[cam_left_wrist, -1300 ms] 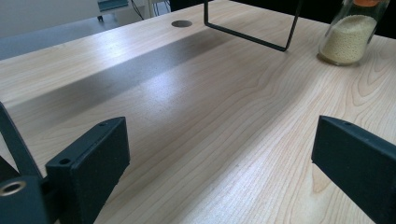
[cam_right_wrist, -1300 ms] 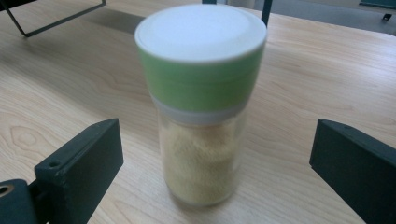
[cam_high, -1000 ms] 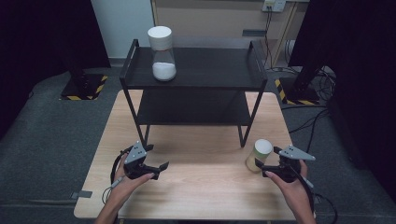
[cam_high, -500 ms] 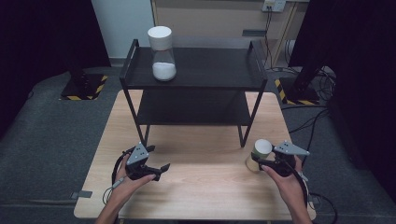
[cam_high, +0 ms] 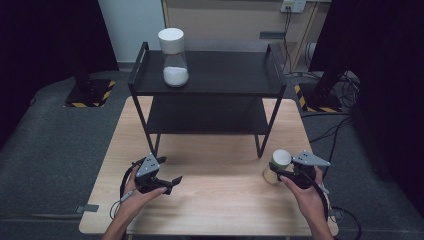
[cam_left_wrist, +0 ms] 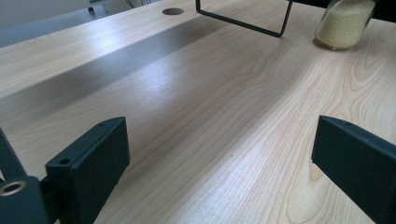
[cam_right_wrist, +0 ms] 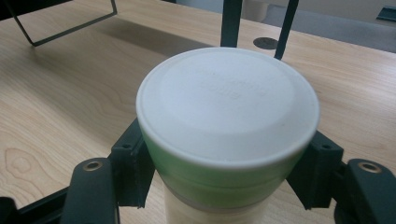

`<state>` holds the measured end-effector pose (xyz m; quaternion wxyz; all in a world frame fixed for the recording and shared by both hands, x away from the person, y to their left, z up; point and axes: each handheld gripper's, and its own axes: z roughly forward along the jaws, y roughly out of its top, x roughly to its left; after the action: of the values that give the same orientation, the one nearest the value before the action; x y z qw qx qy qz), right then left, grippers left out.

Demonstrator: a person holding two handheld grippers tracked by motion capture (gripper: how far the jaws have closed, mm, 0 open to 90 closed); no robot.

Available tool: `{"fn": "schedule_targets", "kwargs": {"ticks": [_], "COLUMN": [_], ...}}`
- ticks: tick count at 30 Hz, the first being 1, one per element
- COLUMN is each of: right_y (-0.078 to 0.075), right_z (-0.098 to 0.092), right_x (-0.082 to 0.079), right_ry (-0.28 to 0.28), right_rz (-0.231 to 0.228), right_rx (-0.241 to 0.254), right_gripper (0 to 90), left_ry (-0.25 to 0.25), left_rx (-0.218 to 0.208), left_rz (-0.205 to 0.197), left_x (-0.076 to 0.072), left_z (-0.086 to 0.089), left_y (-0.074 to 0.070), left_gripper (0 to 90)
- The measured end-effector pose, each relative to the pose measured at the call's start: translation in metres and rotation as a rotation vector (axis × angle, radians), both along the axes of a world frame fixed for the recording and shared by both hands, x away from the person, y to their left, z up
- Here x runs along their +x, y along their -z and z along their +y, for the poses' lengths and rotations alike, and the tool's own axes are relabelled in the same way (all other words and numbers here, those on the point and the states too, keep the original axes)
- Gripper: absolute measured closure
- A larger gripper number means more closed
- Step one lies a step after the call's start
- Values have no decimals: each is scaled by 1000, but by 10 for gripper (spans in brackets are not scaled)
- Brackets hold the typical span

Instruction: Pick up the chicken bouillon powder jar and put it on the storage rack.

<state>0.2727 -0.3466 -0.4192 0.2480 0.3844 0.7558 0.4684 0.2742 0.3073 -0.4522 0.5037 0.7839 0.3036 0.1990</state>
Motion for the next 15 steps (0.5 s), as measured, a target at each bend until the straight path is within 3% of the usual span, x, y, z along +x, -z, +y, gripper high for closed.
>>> {"fn": "schedule_targets", "kwargs": {"ticks": [10, 15], "right_y": [-20, -44], "right_z": [-2, 3], "right_x": [-9, -15], "right_ry": [-15, -40], "right_rz": [-20, -30], "right_rx": [20, 25], "right_gripper": [345, 345], "left_ry": [16, 17], "left_rx": [26, 36], "left_rz": [9, 15], "left_x": [2, 3], "left_z": [-5, -5], "left_y": [1, 3], "left_gripper": [33, 32]}}
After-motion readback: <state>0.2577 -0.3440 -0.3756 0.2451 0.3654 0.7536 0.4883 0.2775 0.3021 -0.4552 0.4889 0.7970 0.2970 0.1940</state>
